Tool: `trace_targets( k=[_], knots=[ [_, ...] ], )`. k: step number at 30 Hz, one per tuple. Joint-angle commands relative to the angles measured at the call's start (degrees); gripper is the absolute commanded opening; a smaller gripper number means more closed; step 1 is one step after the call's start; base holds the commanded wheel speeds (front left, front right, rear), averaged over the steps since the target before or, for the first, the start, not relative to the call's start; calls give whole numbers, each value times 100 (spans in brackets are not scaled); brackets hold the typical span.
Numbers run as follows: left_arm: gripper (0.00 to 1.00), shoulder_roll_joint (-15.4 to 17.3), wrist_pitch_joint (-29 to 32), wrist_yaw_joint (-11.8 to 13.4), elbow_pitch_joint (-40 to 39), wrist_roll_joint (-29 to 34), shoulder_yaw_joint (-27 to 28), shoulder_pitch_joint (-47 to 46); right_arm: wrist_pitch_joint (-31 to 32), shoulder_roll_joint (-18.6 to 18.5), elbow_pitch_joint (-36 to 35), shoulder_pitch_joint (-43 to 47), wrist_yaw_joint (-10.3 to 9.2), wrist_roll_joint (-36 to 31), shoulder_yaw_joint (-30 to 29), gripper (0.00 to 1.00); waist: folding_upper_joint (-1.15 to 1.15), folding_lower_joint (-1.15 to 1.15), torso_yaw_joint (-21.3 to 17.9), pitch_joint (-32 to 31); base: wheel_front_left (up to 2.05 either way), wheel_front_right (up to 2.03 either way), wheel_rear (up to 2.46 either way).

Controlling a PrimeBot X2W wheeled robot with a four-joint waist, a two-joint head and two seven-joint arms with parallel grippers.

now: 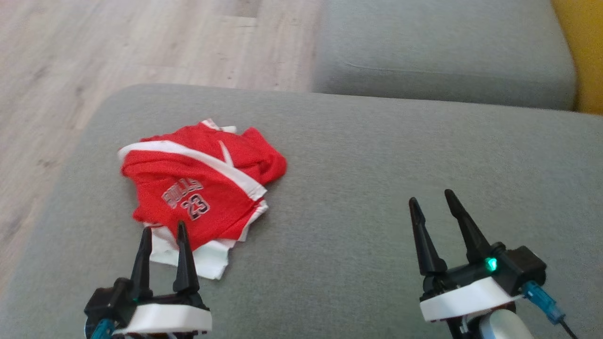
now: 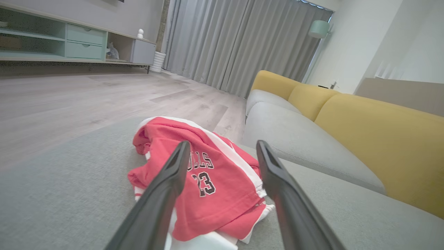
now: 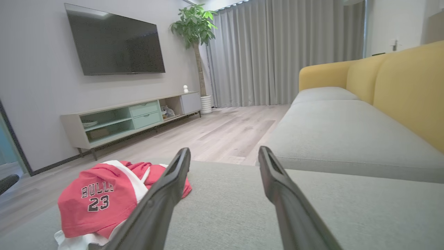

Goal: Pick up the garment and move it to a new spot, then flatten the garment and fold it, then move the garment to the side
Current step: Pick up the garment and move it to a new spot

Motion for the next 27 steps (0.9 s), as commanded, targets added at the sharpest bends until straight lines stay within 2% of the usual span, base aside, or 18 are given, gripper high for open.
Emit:
trace_targets(
  k=[1, 14, 21, 27],
  knots=[
    [100, -5, -54, -10, -171, 59, 230, -157, -62, -44, -202, -167, -4, 55, 162, 100, 0, 0, 252, -59, 0, 0, 0],
    [100, -5, -54, -30, -167, 159, 435, -36, -62, -44, -182, -37, -4, 149, 436, 100, 0, 0, 925, -223, 0, 0, 0],
    [100, 9, -54, -115, -152, 307, 553, -61, -62, -44, -191, -46, -4, 199, 520, 100, 0, 0, 982, -199, 0, 0, 0],
    [100, 297, 57, -299, 67, 532, 470, -543, -62, -44, -206, -104, -4, 111, 498, 100, 0, 0, 836, -6, 0, 0, 0]
  ],
)
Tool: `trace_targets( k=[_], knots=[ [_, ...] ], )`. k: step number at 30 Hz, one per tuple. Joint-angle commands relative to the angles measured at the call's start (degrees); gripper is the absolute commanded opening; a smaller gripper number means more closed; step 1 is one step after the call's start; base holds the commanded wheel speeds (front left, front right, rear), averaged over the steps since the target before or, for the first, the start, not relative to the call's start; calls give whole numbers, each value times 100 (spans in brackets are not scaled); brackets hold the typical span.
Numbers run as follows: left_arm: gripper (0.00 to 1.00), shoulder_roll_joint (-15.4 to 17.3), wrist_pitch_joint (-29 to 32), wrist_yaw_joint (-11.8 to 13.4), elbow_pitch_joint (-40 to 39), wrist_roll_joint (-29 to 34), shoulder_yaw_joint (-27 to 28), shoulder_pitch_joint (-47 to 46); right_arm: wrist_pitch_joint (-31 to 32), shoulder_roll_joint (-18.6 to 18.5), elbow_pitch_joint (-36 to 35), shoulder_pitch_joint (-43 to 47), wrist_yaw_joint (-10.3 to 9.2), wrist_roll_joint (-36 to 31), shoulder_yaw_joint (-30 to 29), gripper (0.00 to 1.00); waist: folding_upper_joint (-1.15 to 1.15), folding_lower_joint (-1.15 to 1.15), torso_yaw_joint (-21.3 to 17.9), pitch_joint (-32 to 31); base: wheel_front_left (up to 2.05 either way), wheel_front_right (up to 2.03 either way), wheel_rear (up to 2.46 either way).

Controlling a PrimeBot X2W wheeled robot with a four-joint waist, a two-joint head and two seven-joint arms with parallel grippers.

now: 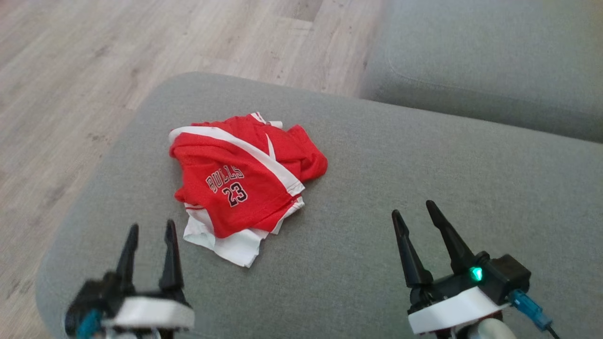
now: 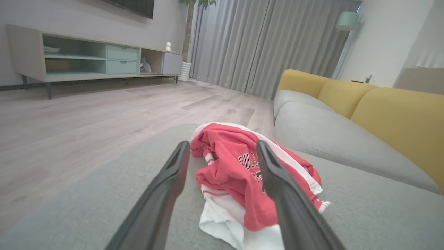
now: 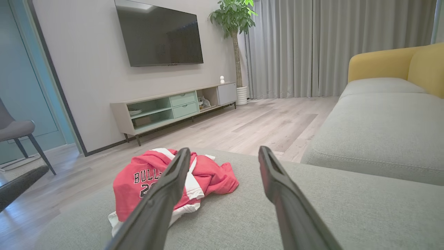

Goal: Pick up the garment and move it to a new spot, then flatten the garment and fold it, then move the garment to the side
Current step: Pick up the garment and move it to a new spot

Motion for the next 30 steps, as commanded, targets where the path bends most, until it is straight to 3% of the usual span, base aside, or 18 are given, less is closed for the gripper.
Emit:
trace_targets(
  k=[1, 10, 17, 22, 30],
  knots=[
    [100, 178, 81, -21, -144, 53, 163, -637, -62, -44, -220, -257, -4, -71, 73, 100, 0, 0, -98, 154, 0, 0, 0],
    [100, 1096, 1740, -306, 379, 354, -400, -2686, -62, -44, -384, -692, -4, -321, -233, 100, 0, 0, -515, 1020, 0, 0, 0],
    [100, 1725, 2849, -384, 1277, 35, -1132, -3838, -62, -44, -428, -941, -4, -392, -286, 100, 0, 0, -909, 1444, 0, 0, 0],
    [100, 2064, 3168, -386, 1869, -118, -1523, -4167, -62, -44, -420, -1009, -4, -390, -302, 100, 0, 0, -1091, 1604, 0, 0, 0],
    [100, 2310, 3136, -387, 2854, -212, -1788, -4419, -62, -44, -409, -1102, -4, -346, -212, 100, 0, 0, -1362, 1814, 0, 0, 0]
  ],
)
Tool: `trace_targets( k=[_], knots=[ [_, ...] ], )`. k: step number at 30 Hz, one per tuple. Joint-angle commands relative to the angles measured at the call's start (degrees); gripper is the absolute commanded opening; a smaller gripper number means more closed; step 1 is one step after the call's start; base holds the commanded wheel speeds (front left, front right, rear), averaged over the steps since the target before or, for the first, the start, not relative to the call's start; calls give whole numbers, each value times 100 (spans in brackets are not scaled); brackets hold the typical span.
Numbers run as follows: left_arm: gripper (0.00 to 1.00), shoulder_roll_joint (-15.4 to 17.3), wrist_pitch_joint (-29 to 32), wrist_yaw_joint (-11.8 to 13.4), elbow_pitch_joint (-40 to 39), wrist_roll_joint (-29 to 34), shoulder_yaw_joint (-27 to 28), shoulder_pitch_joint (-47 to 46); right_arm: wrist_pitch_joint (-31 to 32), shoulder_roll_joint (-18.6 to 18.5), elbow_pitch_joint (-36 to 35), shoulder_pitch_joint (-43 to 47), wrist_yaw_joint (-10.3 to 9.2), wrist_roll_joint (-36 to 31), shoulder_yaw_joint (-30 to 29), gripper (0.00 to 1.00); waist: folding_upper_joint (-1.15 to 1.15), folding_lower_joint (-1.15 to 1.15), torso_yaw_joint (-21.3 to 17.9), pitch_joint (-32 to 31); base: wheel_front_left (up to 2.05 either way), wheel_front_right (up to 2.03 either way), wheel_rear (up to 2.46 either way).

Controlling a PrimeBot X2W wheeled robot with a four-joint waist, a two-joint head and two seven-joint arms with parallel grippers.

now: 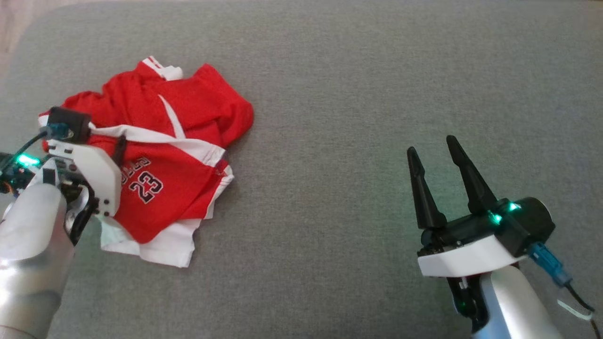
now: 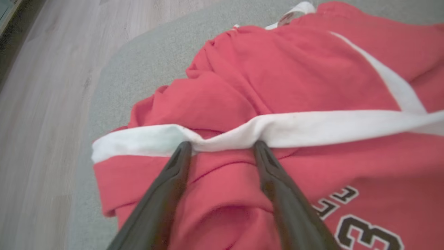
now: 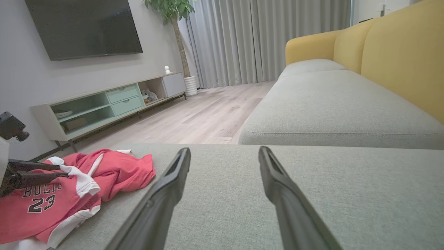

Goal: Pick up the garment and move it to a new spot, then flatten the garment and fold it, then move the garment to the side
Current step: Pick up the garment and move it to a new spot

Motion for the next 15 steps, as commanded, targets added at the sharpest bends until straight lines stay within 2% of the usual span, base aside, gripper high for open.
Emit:
trace_targets(
  k=[1, 2, 10, 15],
  knots=[
    [47, 336, -85, 11, -46, -7, 109, -315, -61, -25, -186, -157, -4, 15, 148, 100, 0, -1, -82, 58, 0, 0, 0],
    [0, 353, -129, 11, -5, -27, 76, -326, -61, -25, -179, -158, -4, 13, 152, 100, 0, -1, -105, 62, 0, 0, 0],
    [0, 458, -728, 10, -80, -255, 89, -356, -61, -25, -93, -76, -4, 25, 69, 100, 0, -1, -107, -216, 0, 0, 0],
    [0, 502, -1098, 37, -537, -286, 134, -314, -61, -25, -22, 86, -4, 130, 77, 100, 0, -1, -24, -631, 0, 0, 0]
  ],
)
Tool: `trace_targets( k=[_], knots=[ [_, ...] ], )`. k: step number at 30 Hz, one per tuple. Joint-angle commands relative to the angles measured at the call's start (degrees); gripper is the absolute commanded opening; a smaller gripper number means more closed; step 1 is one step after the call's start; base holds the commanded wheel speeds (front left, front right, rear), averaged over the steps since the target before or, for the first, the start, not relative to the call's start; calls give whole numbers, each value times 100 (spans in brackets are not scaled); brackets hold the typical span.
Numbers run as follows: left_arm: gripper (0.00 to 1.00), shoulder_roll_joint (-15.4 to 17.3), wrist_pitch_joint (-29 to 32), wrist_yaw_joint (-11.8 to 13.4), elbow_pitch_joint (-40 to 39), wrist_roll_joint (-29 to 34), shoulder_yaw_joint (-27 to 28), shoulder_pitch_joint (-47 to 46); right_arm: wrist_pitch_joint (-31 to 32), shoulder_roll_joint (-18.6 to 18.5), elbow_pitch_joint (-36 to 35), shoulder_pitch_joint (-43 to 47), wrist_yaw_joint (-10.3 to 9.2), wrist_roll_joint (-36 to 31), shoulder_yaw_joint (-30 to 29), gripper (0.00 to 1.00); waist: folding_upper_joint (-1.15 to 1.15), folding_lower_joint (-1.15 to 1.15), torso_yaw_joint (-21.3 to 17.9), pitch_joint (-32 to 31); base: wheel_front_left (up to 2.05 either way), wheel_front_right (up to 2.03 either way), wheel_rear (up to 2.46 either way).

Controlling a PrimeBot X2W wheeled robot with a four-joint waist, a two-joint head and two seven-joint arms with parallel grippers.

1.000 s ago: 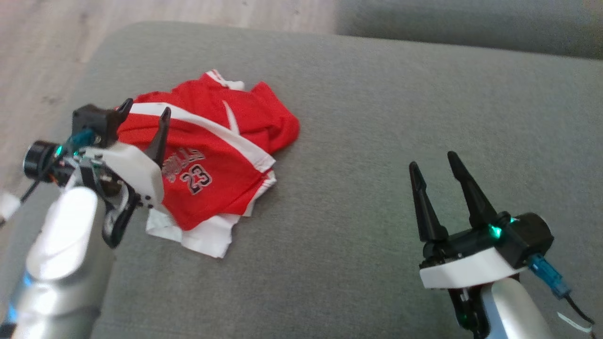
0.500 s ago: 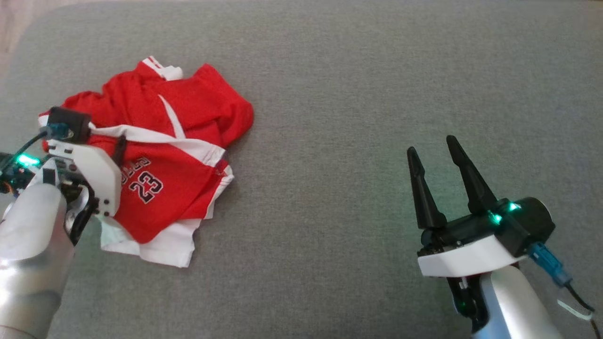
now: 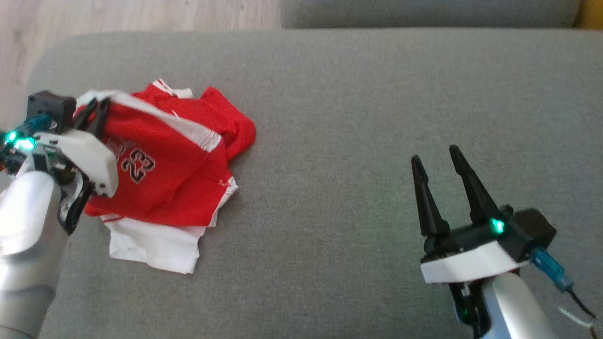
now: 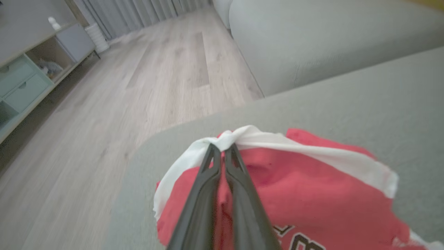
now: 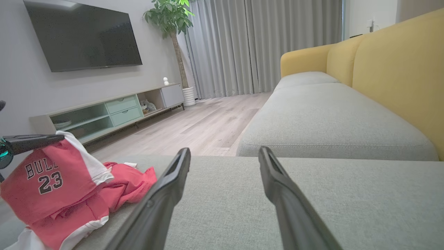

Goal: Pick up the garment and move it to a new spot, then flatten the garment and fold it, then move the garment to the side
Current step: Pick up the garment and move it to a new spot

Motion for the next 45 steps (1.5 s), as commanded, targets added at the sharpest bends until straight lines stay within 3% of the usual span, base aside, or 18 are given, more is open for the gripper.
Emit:
trace_targets(
  k=[1, 6, 11, 17, 23, 33, 44, 45],
  knots=[
    [0, 325, -138, 48, -397, -69, 255, -238, -61, -22, -157, 77, -4, 158, 116, 100, 0, 0, 61, -280, 0, 0, 0],
    [0, 373, -291, 135, -1300, -208, 386, -84, -61, -22, -135, 169, -4, 275, 171, 100, 0, 0, -2, -586, 0, 0, 0],
    [0, 278, -215, 374, -2505, -298, 413, 185, -61, -22, -131, 213, -4, 290, 174, 100, 0, 0, -225, -713, 0, 0, 0],
    [0, 69, -176, 612, -3774, -274, 288, 359, -61, -22, -162, 155, -4, 314, 193, 100, 0, 0, -820, -760, 0, 0, 0],
    [0, -101, -384, 590, -4171, -34, 50, 162, -61, -22, -210, 68, -4, 358, 235, 100, 0, 0, -1399, -706, 0, 0, 0],
    [0, -388, -230, 171, -3790, 217, -750, -603, -61, -22, -404, -228, -4, 609, 305, 100, 0, 0, -2573, -247, 0, 0, 0],
    [0, -646, -657, 10, -2072, 231, -1961, -2257, -61, -22, -592, -482, -4, 1065, 501, 100, 0, 0, -3493, 367, 0, 0, 0],
    [16, -687, -772, 9, -1935, 160, -2077, -2410, -61, -22, -602, -492, -4, 1090, 509, 100, 0, 0, -3532, 401, 0, 0, 0]
  ],
)
